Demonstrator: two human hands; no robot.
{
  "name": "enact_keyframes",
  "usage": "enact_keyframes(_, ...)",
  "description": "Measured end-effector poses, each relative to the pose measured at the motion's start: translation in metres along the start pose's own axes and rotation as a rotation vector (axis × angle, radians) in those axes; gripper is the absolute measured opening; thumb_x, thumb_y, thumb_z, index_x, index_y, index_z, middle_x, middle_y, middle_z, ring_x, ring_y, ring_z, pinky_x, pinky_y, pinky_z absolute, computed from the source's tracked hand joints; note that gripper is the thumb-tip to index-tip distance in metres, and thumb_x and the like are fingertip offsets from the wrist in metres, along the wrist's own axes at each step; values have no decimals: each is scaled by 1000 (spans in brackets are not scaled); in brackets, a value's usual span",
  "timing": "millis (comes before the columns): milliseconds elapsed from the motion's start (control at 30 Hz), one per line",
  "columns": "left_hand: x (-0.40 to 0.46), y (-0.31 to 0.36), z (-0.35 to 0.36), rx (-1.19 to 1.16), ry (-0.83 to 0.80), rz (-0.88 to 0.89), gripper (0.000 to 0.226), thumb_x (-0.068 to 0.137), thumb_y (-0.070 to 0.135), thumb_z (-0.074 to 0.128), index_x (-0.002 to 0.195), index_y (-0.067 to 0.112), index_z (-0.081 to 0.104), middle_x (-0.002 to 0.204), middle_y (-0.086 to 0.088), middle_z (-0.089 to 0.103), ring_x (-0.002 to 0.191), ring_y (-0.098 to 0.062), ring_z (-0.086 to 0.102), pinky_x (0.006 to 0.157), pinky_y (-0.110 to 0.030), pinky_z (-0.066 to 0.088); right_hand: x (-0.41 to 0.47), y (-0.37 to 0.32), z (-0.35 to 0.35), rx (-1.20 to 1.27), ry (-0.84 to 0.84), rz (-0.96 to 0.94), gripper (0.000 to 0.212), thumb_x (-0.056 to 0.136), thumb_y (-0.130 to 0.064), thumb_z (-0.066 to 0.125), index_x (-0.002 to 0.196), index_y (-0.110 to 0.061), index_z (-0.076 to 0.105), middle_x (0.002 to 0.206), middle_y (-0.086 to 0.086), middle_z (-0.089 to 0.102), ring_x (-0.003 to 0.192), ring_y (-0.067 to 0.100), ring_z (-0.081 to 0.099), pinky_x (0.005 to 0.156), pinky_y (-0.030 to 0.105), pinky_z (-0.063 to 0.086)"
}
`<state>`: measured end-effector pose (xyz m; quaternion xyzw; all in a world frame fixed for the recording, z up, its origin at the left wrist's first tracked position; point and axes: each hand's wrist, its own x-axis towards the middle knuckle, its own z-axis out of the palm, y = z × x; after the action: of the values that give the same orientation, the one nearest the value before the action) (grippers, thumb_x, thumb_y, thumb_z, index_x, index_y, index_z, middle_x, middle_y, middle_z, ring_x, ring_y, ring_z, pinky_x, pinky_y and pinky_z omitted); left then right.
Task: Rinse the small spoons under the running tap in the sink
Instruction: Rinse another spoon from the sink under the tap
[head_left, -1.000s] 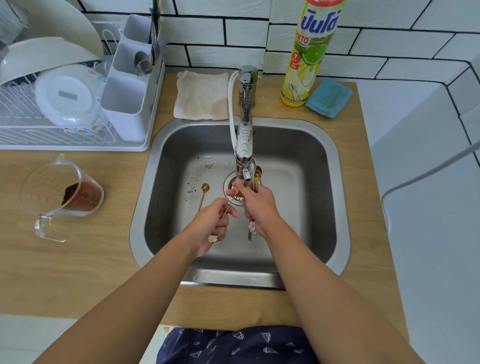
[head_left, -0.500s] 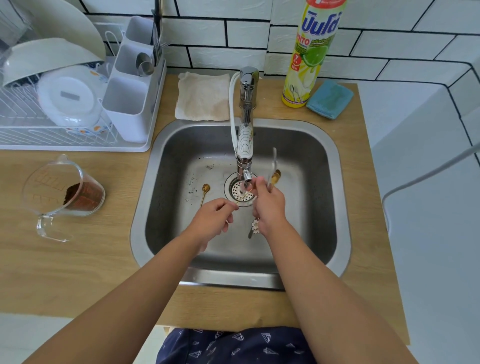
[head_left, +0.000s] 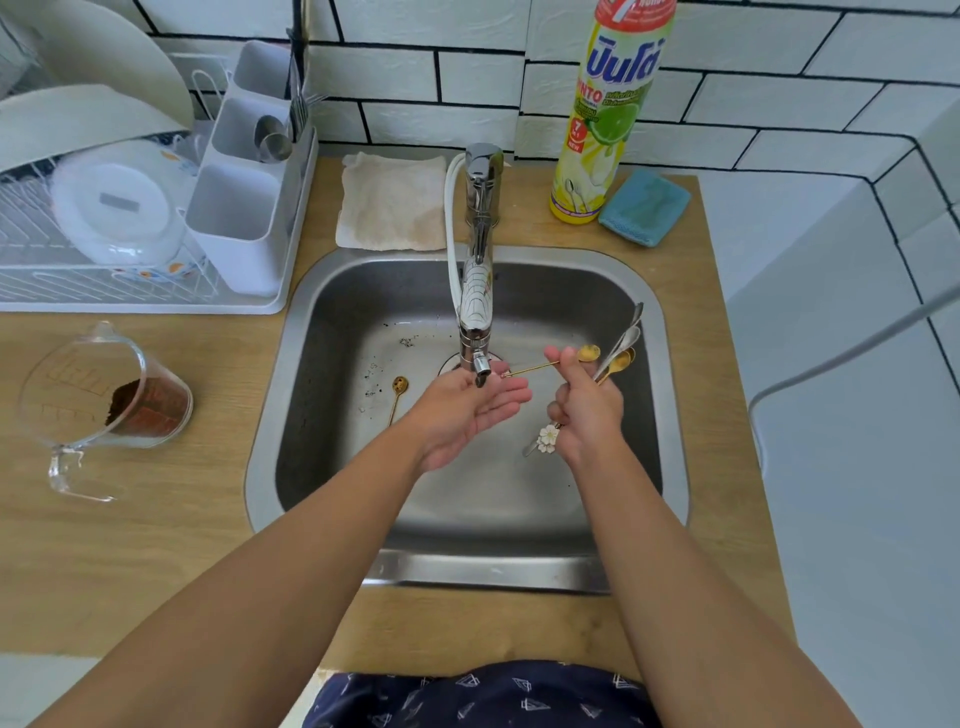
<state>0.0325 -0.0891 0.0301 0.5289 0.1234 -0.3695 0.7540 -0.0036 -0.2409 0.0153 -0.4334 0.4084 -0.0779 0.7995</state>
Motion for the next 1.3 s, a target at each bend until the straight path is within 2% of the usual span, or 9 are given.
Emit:
enact_keyframes(100,-3,0,-3,100,100,-17,19,101,23,60,108,6,64,83,-6,78,77,-18,77,62,-23,58,-1,2,4,-37,-21,4,15,102,-21,66,102,-6,69,99,3,81,36,3,26,36,19,26)
enact_keyframes(233,-1,-1,1,245,275,-6,34,91,42,71,84,9,68,53,1,61,39,-8,50,39,-18,41,-6,10,10,-79,-68,6,25,101,-21,67,79,-20,77,89,0,80,37,4,27,37,20,26)
enact_keyframes(400,-10,1,-5,-23,-7,-13,17,106,12,48,112,4,62,95,-10,78,86,-18,76,72,-24,59,-3,4,9,-51,-37,-7,16,102,-23,65,93,-12,72,96,0,81,37,3,28,36,19,26)
enact_keyframes(567,-16,1,1,464,155,23,32,103,40,51,88,14,63,55,4,61,40,-9,47,39,-19,37,-16,15,21,-167,-100,49,16,100,-23,67,93,-12,76,68,-6,72,37,4,27,36,20,25)
enact_keyframes(800,-34,-7,-22,592,184,59,34,107,37,41,84,17,55,60,6,42,50,-8,33,46,-21,29,-30,28,28,-258,-195,131,29,95,-26,74,67,-27,81,51,-5,40,38,6,25,39,23,22)
enact_keyframes(933,-42,-7,-26,654,214,68,31,107,34,38,87,19,56,64,8,45,48,-4,34,46,-19,29,-21,23,32,-210,-125,104,37,96,-31,73,59,-32,80,61,0,48,38,5,25,40,23,22)
enact_keyframes(1033,-41,-1,-23,605,278,57,28,106,32,38,89,18,56,69,6,45,55,-9,36,49,-25,29,-36,39,33,-304,-203,155,19,92,-28,77,74,-24,82,74,10,53,40,7,27,40,23,24)
enact_keyframes(1167,-46,-2,-24,667,264,65,29,107,33,37,89,18,54,73,4,46,61,-11,37,54,-27,30,-35,36,32,-293,-182,170,13,89,-23,80,95,-11,78,53,-4,57,38,6,28,37,21,25)
enact_keyframes(1300,-45,-4,-27,697,240,59,30,107,34,36,88,20,54,73,5,45,59,-10,35,52,-23,29,-24,28,30,-183,-58,139,28,93,-29,77,67,-18,80,71,3,67,37,6,26,39,23,23)
